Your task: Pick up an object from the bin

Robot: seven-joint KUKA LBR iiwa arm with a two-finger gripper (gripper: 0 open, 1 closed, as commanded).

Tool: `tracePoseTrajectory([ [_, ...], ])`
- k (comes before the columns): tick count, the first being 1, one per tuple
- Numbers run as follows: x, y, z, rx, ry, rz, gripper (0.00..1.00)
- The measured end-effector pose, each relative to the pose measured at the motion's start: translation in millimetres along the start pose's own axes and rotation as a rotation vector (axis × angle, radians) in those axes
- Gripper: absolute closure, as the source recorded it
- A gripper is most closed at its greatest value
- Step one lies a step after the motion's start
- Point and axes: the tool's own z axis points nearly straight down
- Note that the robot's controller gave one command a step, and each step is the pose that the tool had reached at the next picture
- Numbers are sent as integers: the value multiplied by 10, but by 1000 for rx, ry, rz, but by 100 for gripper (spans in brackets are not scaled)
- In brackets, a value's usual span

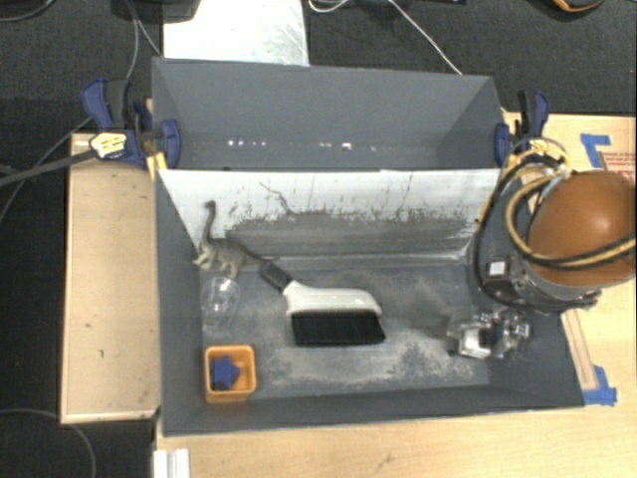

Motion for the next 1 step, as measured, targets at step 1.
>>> tracePoseTrajectory([
  [1, -1, 2, -220, 1, 0, 0, 100],
])
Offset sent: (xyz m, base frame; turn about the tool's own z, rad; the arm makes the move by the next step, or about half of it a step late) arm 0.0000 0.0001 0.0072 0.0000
